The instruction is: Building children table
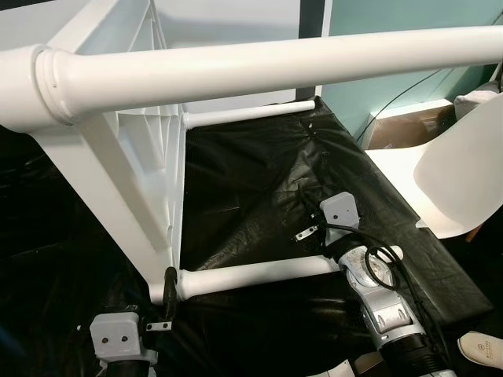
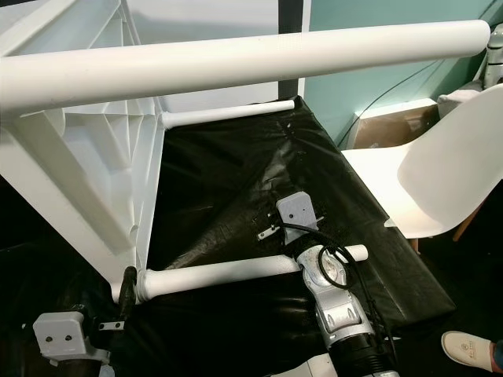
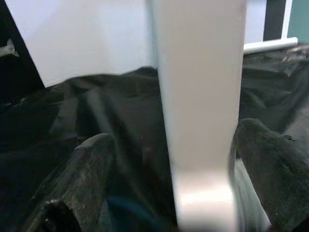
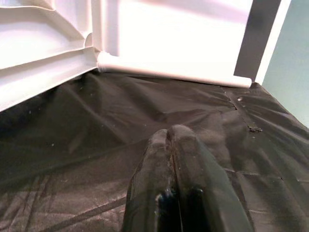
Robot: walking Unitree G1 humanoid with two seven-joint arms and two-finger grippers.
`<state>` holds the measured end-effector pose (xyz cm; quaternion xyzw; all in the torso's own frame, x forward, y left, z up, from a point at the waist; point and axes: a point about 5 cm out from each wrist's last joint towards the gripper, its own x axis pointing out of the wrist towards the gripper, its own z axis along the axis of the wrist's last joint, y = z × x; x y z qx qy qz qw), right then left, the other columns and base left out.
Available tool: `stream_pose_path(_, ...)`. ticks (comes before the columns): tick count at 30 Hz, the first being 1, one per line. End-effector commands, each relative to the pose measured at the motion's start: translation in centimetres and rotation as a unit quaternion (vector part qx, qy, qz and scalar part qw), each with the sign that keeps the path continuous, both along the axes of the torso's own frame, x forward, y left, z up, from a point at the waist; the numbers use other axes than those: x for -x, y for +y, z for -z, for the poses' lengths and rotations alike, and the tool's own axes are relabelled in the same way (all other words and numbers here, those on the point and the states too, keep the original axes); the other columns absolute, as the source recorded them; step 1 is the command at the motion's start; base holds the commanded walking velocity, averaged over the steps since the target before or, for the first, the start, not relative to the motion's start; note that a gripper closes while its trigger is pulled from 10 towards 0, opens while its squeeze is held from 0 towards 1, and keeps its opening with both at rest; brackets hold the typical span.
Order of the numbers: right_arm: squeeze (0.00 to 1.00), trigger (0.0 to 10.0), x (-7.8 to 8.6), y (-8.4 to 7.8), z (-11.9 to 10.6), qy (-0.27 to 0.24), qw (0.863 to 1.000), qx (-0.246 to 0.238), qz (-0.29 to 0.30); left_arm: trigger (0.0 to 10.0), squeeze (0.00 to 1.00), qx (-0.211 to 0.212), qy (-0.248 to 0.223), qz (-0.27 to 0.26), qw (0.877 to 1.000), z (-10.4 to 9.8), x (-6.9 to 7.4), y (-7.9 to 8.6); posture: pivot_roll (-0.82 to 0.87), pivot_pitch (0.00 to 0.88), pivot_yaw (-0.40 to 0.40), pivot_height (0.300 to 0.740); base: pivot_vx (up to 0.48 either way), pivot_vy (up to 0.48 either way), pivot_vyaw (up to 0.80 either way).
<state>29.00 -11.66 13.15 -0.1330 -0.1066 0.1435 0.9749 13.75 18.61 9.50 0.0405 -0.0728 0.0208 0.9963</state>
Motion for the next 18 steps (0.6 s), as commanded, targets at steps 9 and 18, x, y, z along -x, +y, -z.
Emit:
stream_pose_path(9, 0.17, 10.0, -0.2, -0.1, -0.1, 0.000, 1.000, -0.001, 0.005, 10.0, 0.00, -0.002, 0.018, -0.015, 1.000, 1.2, 0.5, 1.0, 0.04, 0.000, 0.055, 0.740, 0.000, 0.000, 0.62)
stream_pose_path(18, 0.00, 10.0, -0.1, -0.2, 0.2, 0.011, 1.000, -0.016, 0.008, 10.0, 0.00, -0.002, 0.021, -0.007, 1.000, 1.5, 0.4, 0.8, 0.03, 0.000, 0.062, 0.740, 0.000, 0.000, 0.00)
